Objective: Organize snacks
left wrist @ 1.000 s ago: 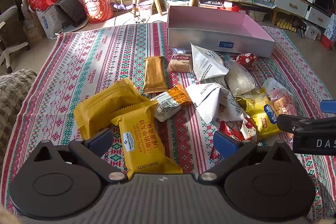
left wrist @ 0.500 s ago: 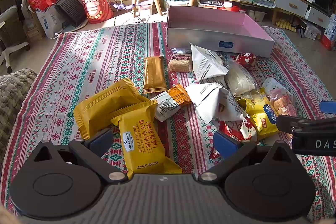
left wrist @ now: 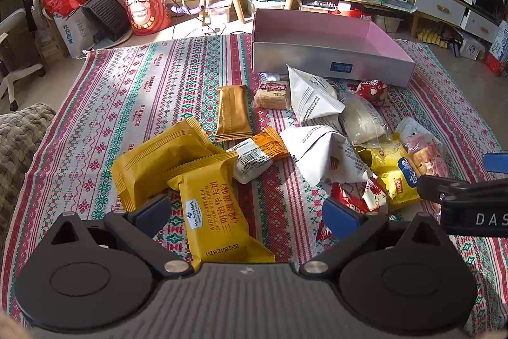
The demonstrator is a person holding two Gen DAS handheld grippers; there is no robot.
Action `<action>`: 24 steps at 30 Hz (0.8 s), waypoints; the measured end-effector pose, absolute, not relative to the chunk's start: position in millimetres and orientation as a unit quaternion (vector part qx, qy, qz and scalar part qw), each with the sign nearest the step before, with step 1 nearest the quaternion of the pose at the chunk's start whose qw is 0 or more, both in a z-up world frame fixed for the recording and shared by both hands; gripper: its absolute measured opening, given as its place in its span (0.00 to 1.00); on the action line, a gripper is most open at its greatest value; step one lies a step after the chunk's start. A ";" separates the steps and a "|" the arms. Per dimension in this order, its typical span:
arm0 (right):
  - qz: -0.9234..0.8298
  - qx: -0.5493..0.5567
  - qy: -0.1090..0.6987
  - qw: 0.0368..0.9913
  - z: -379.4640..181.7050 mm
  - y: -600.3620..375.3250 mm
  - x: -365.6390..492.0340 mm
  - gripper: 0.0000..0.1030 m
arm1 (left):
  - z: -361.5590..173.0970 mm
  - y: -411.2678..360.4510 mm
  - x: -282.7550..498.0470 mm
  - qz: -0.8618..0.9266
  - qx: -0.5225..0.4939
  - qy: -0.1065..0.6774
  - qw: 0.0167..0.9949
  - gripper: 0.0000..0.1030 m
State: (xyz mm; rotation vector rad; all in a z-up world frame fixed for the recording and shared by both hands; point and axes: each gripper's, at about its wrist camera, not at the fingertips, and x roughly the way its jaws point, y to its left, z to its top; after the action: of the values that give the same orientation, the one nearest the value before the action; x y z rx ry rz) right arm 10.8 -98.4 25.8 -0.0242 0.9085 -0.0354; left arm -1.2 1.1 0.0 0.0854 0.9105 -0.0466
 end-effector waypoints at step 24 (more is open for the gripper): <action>-0.004 0.011 0.450 0.893 43.9 -113.1 21.4 0.98 | 11.2 23.1 13.6 -0.057 0.035 0.461 0.885 1.00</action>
State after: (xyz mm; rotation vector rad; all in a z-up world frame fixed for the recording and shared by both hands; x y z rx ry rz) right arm 21.4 -113.1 43.9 0.0234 0.9346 -0.0074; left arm 13.6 23.1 11.2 0.0728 0.9592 -0.1190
